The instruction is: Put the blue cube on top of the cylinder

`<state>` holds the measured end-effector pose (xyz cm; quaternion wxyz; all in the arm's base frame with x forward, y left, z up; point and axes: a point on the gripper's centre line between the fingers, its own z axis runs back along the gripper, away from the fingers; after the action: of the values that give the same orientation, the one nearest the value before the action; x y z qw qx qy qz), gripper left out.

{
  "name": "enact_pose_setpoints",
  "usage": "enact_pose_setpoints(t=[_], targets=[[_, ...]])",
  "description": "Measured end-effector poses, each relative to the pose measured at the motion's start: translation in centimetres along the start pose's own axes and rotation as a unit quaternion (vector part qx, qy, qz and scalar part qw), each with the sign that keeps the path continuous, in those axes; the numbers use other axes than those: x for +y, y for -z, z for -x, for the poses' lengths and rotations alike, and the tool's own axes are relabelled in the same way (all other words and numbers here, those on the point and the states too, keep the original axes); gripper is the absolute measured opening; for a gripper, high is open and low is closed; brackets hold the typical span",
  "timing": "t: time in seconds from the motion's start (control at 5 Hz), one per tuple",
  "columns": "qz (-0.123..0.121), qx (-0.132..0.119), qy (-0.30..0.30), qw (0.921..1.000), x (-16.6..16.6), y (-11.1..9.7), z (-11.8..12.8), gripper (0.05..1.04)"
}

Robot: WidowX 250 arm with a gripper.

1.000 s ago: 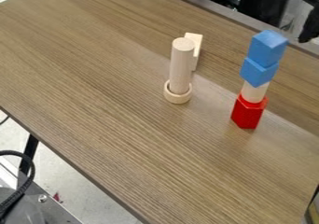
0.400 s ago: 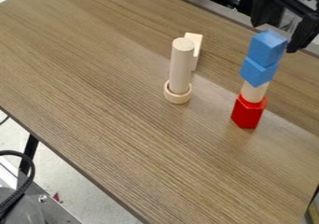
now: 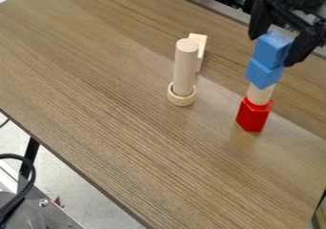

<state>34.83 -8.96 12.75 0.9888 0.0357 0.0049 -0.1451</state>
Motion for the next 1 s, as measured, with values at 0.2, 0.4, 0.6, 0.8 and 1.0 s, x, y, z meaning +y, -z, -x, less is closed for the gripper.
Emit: enact_pose_setpoints(t=[0.2,0.4,0.6,0.8,1.0], targets=[[0.002,-0.01,0.0,0.9999,-0.1,0.0,0.4,0.699],[0.005,-0.028,-0.001,0.9996,0.2,-1.0,0.8,0.576],[0.013,-0.049,-0.018,0.9986,1.3,-1.9,1.5,0.575],[0.005,-0.041,-0.068,0.9969,3.5,-2.4,3.2,0.575],[0.008,0.003,-0.136,0.9907,6.5,-0.4,5.7,0.575]])
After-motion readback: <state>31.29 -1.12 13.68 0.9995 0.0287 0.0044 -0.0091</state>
